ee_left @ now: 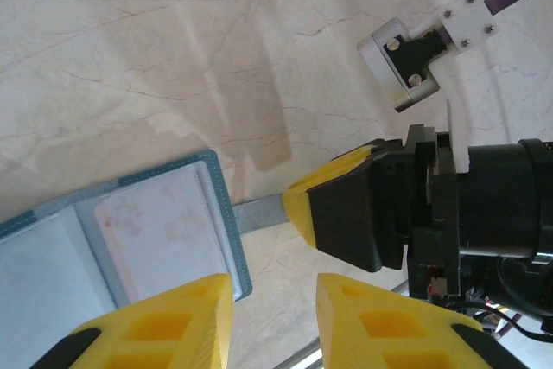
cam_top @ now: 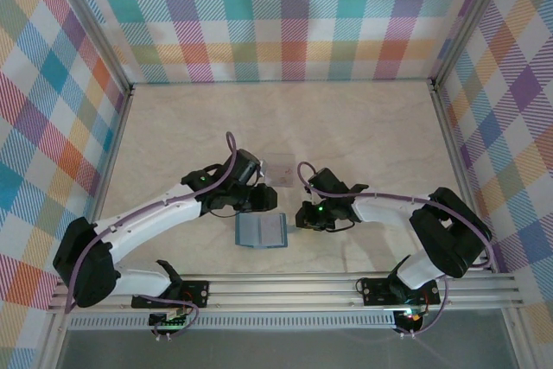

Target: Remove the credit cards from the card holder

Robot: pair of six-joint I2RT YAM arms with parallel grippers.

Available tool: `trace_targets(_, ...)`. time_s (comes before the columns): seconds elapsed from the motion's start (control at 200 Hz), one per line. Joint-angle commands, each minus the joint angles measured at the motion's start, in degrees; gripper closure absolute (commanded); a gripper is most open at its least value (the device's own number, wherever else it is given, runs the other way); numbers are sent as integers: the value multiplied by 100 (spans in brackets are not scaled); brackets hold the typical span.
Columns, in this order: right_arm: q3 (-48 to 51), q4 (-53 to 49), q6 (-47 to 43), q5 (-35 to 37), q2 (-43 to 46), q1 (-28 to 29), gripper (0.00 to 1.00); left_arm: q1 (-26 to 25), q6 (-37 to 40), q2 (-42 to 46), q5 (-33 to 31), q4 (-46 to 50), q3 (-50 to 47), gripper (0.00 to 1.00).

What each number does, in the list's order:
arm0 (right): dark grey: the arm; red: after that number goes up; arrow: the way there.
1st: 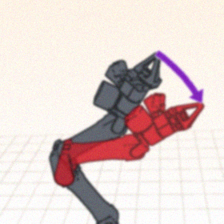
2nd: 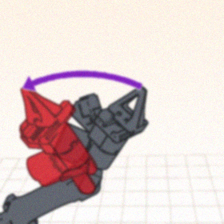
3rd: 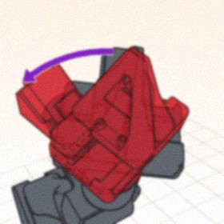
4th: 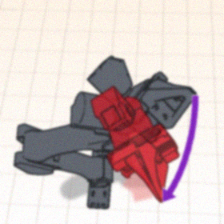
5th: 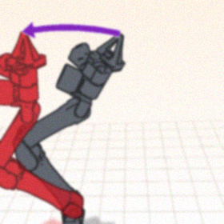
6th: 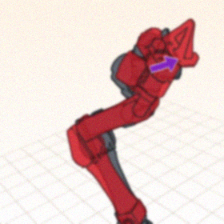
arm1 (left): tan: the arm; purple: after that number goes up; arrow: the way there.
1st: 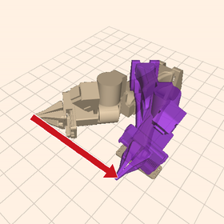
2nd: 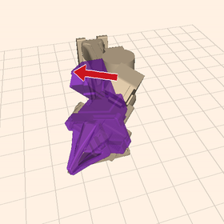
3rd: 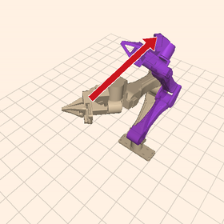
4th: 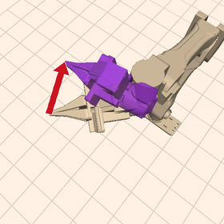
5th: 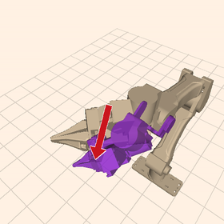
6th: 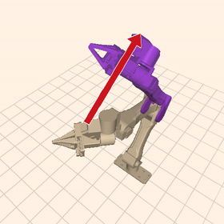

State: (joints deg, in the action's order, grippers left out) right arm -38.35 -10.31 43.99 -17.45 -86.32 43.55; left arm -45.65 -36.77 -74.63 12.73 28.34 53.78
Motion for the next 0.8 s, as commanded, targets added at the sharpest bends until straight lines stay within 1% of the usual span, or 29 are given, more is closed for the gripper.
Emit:
trace_targets(0.0,103,122,53,-35,174,49,89,-156,-282,-85,-74,-265,-87,69)
trace_targets(0.095,167,77,133,1,343,71,95,-266,-368,-164,-120,-318,-107,70)
trace_targets(0.175,248,142,239,22,473,139,97,-348,-546,-277,-65,-582,-223,74)
trace_targets(0.355,283,153,328,82,464,272,96,-370,-917,-633,228,-1422,-542,76)
trace_targets(0.515,261,161,340,97,355,319,95,-375,-920,-932,392,-1527,-644,76)
trace_targets(0.795,226,66,307,171,371,322,92,-419,-1015,-1241,496,-1698,-956,75)
